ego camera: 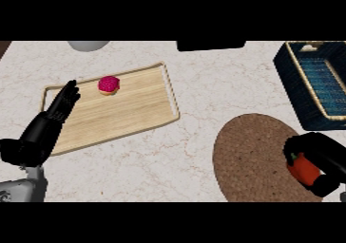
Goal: Pick the bell pepper from the placemat and place it in the basket
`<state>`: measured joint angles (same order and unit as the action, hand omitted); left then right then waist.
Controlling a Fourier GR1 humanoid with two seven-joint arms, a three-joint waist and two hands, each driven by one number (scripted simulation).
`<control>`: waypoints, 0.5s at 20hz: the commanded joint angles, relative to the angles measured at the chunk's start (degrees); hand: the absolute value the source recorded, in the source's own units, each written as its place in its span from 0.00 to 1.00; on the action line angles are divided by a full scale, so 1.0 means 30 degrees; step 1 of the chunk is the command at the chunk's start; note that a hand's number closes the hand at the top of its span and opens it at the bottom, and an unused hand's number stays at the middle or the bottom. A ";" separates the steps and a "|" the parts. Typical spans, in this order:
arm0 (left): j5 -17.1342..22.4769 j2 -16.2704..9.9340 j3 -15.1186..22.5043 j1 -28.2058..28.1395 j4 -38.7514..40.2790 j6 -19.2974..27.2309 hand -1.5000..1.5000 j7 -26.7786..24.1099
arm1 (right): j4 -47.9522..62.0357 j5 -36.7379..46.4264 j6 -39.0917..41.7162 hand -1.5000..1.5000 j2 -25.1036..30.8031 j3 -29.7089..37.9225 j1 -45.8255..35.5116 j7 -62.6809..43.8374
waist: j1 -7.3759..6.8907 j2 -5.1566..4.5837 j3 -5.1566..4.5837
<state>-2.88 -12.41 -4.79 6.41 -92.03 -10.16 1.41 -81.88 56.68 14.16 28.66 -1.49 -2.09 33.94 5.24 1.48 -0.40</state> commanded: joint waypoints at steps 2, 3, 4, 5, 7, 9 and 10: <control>-0.0177 0.0163 -0.0052 -0.0282 0.0018 0.0278 0.50 -0.0215 | -0.4789 -0.3736 0.2715 1.00 -0.1623 0.1577 0.3696 -0.1794 | 0.0083 -0.0098 0.0031; 0.0037 -0.0322 -0.0286 0.0242 -0.0251 -0.0012 0.50 0.0422 | -0.5464 -0.4943 0.3418 1.00 -0.1513 0.2373 0.4157 -0.1629 | 0.0129 -0.0088 0.0047; 0.0210 -0.0089 -0.0080 -0.0185 -0.0457 -0.0171 0.50 0.0293 | -0.6492 -0.6135 0.4385 1.00 -0.1705 0.2931 0.3990 -0.1956 | -0.0109 -0.0086 0.0036; -0.0243 0.0140 0.0099 -0.0334 -0.0259 0.0218 0.50 0.0081 | -0.7577 -0.6986 0.4502 1.00 -0.2022 0.3225 0.4877 -0.1744 | 0.0154 -0.0064 0.0033; 0.0280 -0.0197 -0.0426 -0.0621 -0.0178 -0.0165 0.50 -0.0227 | -0.9053 -0.9332 0.4885 1.00 -0.3137 0.4311 0.5158 -0.1888 | 0.0214 -0.0019 0.0020; 0.0195 0.0025 -0.0202 -0.0428 -0.0068 -0.0074 0.50 -0.0046 | -1.1116 -1.1183 0.5668 1.00 -0.3810 0.5018 0.5810 -0.2657 | 0.0443 -0.0025 -0.0003; 0.0175 -0.0127 -0.0287 -0.0575 -0.0328 -0.0074 0.50 0.0212 | -1.2019 -1.2249 0.6084 1.00 -0.3962 0.5797 0.6060 -0.3346 | 0.0280 -0.0015 0.0005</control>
<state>-2.35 -12.85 -5.58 5.23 -92.90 -10.46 1.68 -108.04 30.29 28.10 19.89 10.78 12.74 27.44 5.87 1.41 -0.33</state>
